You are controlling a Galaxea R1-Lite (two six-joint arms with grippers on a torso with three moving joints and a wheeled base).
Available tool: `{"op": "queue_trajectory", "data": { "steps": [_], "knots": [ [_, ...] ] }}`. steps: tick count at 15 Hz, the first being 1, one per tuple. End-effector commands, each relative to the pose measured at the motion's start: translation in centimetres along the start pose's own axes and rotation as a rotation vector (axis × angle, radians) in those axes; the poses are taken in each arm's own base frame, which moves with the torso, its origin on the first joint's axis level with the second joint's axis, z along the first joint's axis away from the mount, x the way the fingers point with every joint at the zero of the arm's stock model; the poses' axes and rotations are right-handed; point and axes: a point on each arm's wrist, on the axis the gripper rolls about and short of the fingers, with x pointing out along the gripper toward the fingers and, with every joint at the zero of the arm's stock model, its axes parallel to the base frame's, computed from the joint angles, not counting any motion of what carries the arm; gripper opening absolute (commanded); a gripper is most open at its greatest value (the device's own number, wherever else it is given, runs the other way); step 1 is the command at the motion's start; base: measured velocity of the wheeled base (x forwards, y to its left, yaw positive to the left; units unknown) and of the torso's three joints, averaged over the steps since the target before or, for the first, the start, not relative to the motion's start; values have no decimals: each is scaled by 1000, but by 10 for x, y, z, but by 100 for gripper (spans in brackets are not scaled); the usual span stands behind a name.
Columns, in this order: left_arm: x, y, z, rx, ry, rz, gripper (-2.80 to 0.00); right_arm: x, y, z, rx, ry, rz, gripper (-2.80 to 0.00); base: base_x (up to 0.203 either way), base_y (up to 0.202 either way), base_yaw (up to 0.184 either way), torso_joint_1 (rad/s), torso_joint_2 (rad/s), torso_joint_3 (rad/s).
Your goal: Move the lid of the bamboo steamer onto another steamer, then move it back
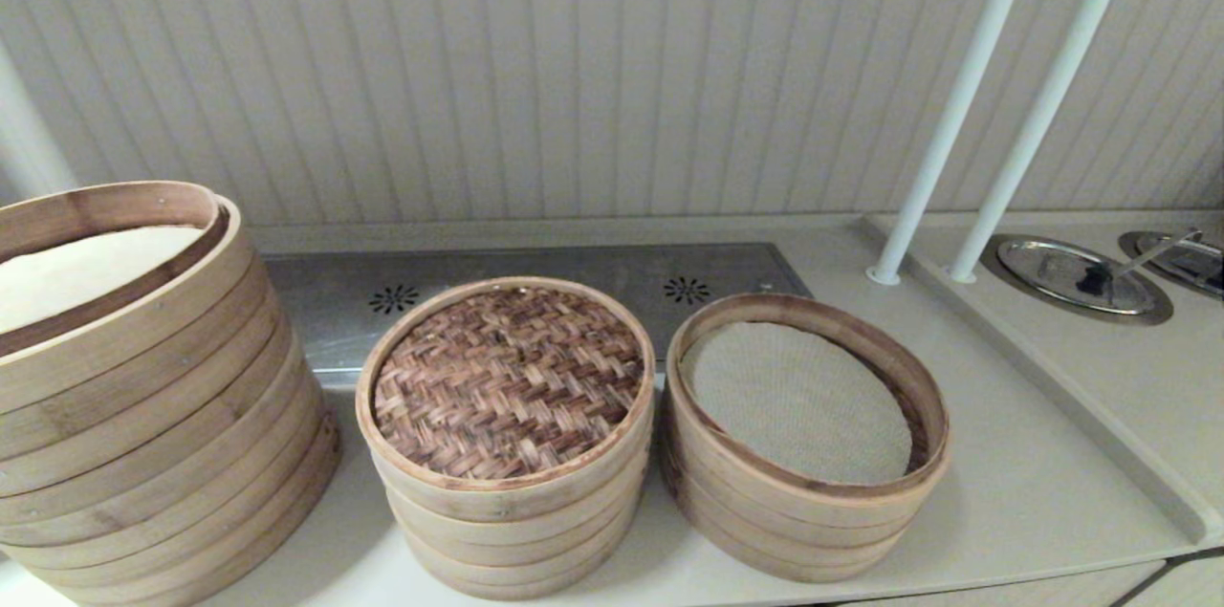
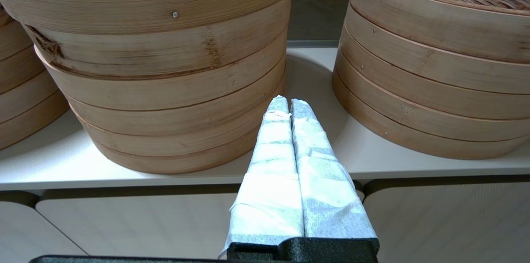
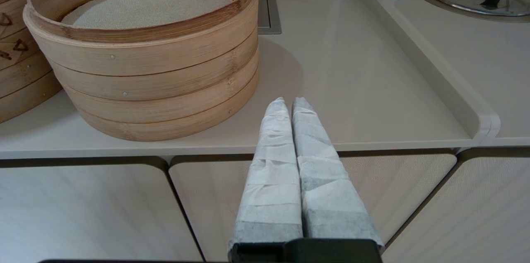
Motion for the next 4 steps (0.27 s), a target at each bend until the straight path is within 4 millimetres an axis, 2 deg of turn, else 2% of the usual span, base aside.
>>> {"op": "queue_trajectory", "data": {
  "steps": [1, 4],
  "knots": [
    [0, 0, 0, 0, 1, 0, -280, 1, 0, -1, 0, 7, 1, -280, 0, 0, 0, 0, 0, 0],
    [0, 0, 0, 0, 1, 0, -280, 1, 0, -1, 0, 7, 1, -280, 0, 0, 0, 0, 0, 0]
  ]
}}
